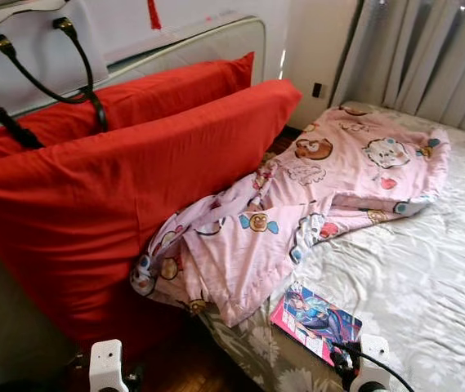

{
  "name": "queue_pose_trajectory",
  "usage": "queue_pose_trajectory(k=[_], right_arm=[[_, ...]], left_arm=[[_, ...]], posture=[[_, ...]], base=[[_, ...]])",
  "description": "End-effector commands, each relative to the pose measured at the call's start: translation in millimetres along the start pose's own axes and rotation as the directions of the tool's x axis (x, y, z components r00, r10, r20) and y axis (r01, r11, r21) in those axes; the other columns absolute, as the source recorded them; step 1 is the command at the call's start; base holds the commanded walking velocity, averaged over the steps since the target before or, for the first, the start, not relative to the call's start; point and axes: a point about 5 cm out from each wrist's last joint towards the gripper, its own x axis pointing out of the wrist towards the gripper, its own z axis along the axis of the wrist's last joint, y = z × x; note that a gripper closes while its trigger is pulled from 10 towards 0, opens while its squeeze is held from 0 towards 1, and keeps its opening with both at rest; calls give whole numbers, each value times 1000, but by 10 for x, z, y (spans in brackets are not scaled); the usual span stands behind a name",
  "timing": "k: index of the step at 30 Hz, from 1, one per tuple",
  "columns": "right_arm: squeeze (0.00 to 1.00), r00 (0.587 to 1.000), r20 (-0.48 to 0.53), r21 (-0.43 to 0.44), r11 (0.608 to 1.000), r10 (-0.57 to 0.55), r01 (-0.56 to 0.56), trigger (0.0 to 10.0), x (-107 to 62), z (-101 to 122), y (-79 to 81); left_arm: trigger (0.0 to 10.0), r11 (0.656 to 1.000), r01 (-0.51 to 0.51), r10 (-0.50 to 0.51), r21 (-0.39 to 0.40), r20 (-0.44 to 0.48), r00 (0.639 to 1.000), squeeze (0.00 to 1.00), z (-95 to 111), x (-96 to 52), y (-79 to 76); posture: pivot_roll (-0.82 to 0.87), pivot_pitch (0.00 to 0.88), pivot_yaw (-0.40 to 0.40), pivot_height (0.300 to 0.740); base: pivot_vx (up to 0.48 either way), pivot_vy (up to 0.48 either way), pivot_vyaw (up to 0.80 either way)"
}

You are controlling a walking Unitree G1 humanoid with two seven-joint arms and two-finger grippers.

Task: Clean up the room

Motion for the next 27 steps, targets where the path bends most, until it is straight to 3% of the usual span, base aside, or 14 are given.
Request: queue_pose_trajectory(k=[1,4,7,17,26,27], right_arm=[[0,999,45,14,1000,-3,2,10000,-3,42,-11],[0,997,74,13,1000,6,-7,10000,-8,65,-9],[0,993,119,32,999,12,-16,10000,-17,94,-5],[0,985,166,24,999,39,-43,10000,-32,124,2],[0,969,243,13,998,52,-57,10000,-59,178,4],[0,927,365,-38,996,88,-80,10000,110,696,151]], left_arm=[[10000,1000,-6,6,-4,24,1000,0,-1,-13,1],[10000,999,19,-27,43,172,985,0,485,155,-181],[10000,997,70,-73,20,357,931,0,1088,253,-394],[10000,996,84,-80,14,491,867,0,1364,224,-487],[10000,997,78,-76,19,534,842,0,1401,193,-483],[10000,997,76,-75,20,536,841,0,1401,191,-478]], posture=[[-40,0,-14,740],[-39,0,-16,740],[-44,0,-19,740],[-48,0,-20,740],[-47,0,-18,740],[-51,0,-14,740]], base=[[0,0,0],[0,0,0],[0,0,0],[0,0,0],[0,0,0],[0,0,0]])
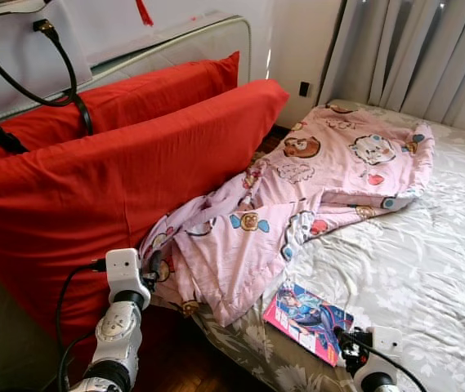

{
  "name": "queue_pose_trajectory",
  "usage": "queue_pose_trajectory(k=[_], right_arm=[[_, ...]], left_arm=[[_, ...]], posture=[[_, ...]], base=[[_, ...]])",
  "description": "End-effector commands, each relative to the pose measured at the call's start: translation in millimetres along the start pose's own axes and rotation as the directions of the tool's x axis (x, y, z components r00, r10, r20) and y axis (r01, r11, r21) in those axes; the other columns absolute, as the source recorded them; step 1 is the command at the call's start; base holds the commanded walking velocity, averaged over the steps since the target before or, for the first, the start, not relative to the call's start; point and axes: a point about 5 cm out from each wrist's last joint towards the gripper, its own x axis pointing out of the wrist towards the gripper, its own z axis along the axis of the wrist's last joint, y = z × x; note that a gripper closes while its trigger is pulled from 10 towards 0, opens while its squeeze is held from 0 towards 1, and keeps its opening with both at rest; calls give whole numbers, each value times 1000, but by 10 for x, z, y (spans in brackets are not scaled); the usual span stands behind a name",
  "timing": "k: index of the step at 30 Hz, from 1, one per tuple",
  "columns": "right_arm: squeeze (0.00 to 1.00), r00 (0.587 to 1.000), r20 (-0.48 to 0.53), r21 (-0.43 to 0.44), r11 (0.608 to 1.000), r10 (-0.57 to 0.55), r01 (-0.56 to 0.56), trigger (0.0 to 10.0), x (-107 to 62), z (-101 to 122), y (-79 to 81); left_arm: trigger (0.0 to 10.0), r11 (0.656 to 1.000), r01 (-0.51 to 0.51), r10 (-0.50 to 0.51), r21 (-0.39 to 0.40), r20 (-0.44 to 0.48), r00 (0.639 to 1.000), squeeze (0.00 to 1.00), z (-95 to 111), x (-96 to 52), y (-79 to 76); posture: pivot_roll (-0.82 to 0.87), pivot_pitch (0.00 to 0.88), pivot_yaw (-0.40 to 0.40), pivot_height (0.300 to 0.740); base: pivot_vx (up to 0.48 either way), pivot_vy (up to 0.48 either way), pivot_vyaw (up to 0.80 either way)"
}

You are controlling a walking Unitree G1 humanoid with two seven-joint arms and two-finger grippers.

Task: Clean up the room

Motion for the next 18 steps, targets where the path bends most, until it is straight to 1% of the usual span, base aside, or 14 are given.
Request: queue_pose_trajectory(k=[1,2,3,6,9,15,17,18], right_arm=[[0,969,240,-74,996,64,-48,10000,456,864,241],[0,942,324,-99,993,87,-58,10000,571,1209,350],[0,917,382,-137,989,112,-64,10000,627,1447,442],[0,912,391,-159,985,125,-67,10000,627,1464,468],[0,914,391,-130,990,107,-61,10000,630,1445,481],[0,917,387,-125,991,101,-56,10000,621,1394,498],[0,919,387,-113,993,73,-31,10000,620,1394,469],[0,919,391,-93,996,43,-8,10000,611,1387,433]], left_arm=[[10000,1000,0,0,-1,13,1000,0,11,-5,-5],[10000,1000,-1,1,-1,14,1000,0,9,-8,-3],[10000,1000,0,0,-4,12,1000,0,1,-13,-13],[10000,1000,3,-3,-5,13,1000,0,-4,-16,-33],[10000,1000,6,-6,-8,16,1000,0,-1,-11,-57],[10000,1000,-16,16,-13,37,999,0,51,17,-28],[10000,1000,-22,23,-14,41,999,0,65,24,-14],[10000,1000,-26,27,-15,45,999,0,79,32,-1]], posture=[[-52,0,-13,740],[-56,0,-12,740],[-58,0,-12,740],[-57,0,-16,740],[-53,0,-23,740],[-48,0,-31,740],[-47,0,-35,740],[-52,0,-34,740]], base=[[0,0,0],[0,0,0],[0,0,0],[0,0,0],[0,0,0],[0,0,0],[0,0,0],[0,0,0]])
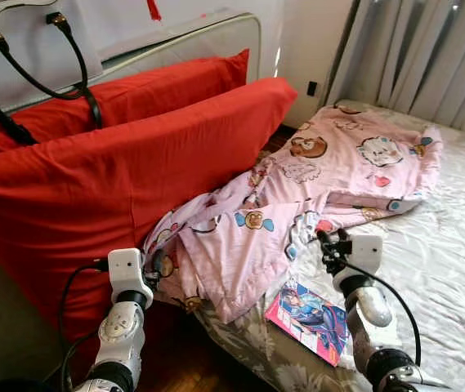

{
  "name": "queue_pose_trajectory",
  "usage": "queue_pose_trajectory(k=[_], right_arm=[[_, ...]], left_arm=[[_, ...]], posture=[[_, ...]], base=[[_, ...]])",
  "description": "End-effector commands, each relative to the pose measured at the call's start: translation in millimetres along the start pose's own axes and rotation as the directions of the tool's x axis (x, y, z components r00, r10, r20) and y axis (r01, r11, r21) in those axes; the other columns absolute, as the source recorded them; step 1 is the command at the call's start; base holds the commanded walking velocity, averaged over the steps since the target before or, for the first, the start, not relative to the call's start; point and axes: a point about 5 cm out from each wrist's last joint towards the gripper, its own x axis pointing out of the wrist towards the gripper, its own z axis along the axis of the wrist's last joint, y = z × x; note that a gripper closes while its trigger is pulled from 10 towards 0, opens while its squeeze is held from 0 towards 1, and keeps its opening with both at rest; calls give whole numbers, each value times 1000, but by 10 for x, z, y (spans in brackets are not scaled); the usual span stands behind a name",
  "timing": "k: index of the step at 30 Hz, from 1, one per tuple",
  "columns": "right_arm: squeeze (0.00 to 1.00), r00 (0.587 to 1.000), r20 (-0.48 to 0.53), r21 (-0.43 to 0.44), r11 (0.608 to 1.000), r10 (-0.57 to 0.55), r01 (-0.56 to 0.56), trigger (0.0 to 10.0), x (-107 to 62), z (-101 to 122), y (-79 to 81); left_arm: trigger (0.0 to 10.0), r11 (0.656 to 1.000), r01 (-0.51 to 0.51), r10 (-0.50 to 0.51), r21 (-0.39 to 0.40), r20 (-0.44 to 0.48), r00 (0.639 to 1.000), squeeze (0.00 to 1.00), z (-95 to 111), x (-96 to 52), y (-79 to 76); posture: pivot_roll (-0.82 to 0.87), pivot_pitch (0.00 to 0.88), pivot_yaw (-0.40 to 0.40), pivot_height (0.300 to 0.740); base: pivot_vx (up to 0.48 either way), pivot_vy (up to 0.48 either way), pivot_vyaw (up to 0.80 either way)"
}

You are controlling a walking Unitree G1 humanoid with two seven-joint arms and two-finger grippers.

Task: Clean up the room

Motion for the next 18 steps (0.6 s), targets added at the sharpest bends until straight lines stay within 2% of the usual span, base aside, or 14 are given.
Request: queue_pose_trajectory(k=[1,8,18], right_arm=[[0,999,13,9,999,-41,41,10000,-11,14,-55],[0,998,9,-7,998,-68,68,10000,-89,-60,-90],[0,997,7,-19,997,-73,73,10000,-62,-44,-54]], left_arm=[[10000,999,-33,33,-10,19,999,0,52,26,70],[10000,1000,-27,27,-11,28,999,0,71,37,68],[10000,1000,17,-17,14,32,999,0,84,47,9]], posture=[[-54,0,-33,740],[-60,0,-22,740],[-62,0,-15,740]], base=[[0,0,0],[0,0,0],[0,0,0]])
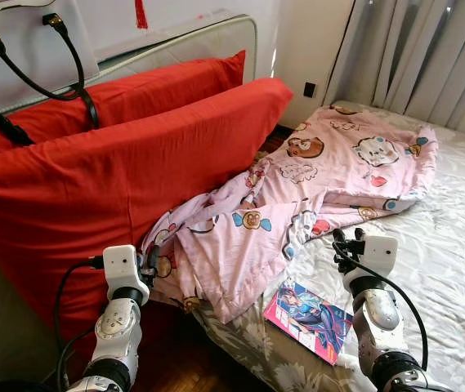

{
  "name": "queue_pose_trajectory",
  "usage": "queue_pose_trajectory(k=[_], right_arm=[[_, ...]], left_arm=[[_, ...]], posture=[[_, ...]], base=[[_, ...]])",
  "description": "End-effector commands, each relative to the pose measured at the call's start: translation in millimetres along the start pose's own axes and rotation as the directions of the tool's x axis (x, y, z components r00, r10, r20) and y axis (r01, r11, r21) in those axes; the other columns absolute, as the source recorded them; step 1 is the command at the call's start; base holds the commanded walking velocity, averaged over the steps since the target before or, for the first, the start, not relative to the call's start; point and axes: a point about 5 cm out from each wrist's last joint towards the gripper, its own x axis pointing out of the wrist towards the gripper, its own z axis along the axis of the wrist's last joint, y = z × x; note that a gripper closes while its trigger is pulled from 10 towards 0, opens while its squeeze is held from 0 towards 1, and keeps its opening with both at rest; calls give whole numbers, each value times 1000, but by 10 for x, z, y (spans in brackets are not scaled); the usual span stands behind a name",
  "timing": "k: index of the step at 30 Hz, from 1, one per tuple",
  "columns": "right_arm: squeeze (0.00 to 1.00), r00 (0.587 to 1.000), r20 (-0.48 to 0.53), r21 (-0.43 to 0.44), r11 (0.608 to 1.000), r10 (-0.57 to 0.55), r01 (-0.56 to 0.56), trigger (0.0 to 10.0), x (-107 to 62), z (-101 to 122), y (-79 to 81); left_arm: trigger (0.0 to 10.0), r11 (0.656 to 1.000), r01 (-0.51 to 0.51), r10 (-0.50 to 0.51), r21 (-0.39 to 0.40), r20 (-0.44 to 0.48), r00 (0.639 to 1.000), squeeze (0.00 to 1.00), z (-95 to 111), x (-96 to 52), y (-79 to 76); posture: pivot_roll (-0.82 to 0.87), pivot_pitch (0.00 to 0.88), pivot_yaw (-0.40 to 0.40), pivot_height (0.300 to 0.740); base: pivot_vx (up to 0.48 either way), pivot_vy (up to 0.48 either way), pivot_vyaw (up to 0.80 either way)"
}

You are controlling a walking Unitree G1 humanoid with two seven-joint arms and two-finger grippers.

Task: Clean up the room

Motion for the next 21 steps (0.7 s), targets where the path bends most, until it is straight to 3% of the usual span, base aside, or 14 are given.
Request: queue_pose_trajectory(k=[1,12,21], right_arm=[[0,1000,-7,-14,1000,5,-5,10000,21,12,35],[0,1000,-28,-21,1000,12,-12,10000,24,-13,76],[0,999,-37,-35,999,10,-11,10000,11,-35,84]], left_arm=[[10000,1000,19,-19,11,19,1000,0,46,28,-34],[10000,1000,27,-27,9,10,1000,0,37,31,-58],[10000,999,35,-35,14,6,999,0,36,34,-70]], posture=[[-62,0,-15,740],[-61,0,-24,677],[-62,0,-23,677]], base=[[0,0,0],[0,0,0],[0,0,0]])
